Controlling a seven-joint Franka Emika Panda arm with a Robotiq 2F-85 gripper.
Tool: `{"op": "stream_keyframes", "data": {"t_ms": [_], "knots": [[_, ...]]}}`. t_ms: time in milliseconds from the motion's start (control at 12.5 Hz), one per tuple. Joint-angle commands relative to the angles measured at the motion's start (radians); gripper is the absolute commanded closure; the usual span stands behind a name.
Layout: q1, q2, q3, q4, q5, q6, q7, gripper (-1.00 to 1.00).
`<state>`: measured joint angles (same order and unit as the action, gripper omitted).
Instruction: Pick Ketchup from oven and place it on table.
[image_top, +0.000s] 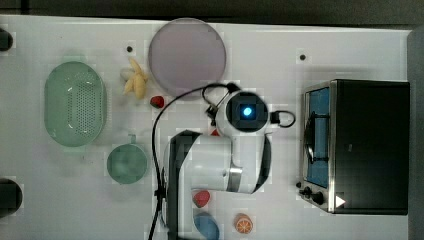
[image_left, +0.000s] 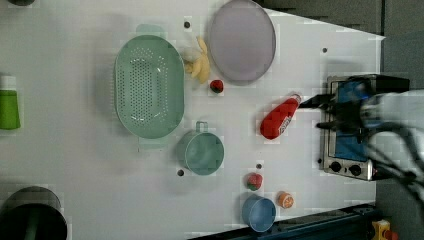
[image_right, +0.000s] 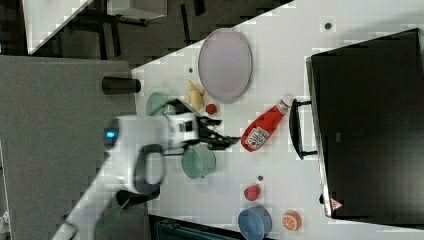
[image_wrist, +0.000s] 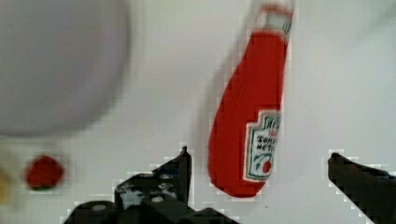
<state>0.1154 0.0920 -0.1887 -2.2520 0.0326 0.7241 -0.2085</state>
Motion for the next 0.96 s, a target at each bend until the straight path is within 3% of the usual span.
{"op": "stream_keyframes", "data": {"t_ms": [80, 400, 560, 960], "knots": [[-0.012, -0.121, 0.001, 0.227, 0.019, -0.210, 0.149, -1.00], [-0.013, -0.133, -0.012, 0.513, -0.050, -0.601, 0.202, -1.00], [-0.013, -0.134, -0.017, 0.600, -0.053, -0.727, 0.210, -1.00], [-0.013, -0.136, -0.015, 0.671, -0.053, -0.741, 0.210, -1.00]]}}
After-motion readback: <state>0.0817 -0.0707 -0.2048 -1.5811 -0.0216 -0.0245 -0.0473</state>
